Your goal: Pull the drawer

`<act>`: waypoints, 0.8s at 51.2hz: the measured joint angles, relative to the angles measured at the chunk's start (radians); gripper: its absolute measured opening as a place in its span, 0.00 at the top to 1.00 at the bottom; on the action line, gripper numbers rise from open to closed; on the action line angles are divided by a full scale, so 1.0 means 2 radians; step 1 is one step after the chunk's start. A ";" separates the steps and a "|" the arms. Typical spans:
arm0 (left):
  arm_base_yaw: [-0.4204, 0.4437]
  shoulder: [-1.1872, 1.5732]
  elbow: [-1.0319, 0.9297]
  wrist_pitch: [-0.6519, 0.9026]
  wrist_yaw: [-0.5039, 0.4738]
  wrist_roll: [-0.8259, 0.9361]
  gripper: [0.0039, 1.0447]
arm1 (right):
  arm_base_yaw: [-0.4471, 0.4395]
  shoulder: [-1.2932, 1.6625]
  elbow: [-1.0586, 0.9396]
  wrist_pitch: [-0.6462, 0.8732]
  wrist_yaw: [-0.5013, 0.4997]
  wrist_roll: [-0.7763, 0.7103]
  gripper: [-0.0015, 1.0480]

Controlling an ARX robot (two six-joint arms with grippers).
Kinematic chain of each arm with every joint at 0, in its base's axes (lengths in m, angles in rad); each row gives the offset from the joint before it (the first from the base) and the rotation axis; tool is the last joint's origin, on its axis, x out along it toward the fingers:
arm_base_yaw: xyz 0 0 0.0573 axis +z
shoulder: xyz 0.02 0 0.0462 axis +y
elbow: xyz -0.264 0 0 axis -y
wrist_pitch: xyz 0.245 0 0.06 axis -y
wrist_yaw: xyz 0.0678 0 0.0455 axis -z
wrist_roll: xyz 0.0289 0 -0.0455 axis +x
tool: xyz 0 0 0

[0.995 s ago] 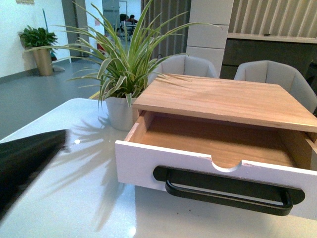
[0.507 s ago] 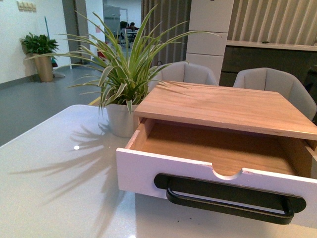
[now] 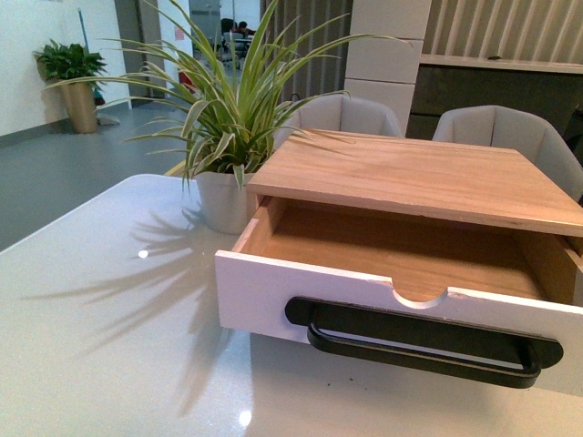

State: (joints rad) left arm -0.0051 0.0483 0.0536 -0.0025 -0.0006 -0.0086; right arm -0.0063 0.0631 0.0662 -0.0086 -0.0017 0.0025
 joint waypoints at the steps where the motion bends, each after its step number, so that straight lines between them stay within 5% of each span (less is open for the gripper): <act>1: 0.000 -0.001 -0.001 0.000 0.000 0.000 0.97 | 0.000 -0.001 -0.001 0.000 0.000 0.000 0.98; 41: 0.000 -0.021 -0.020 0.000 0.000 0.000 0.97 | 0.001 -0.028 -0.019 0.003 0.001 0.000 0.98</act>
State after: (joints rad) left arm -0.0044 0.0059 0.0135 -0.0021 -0.0002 -0.0078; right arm -0.0036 0.0063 0.0284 -0.0017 0.0002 0.0025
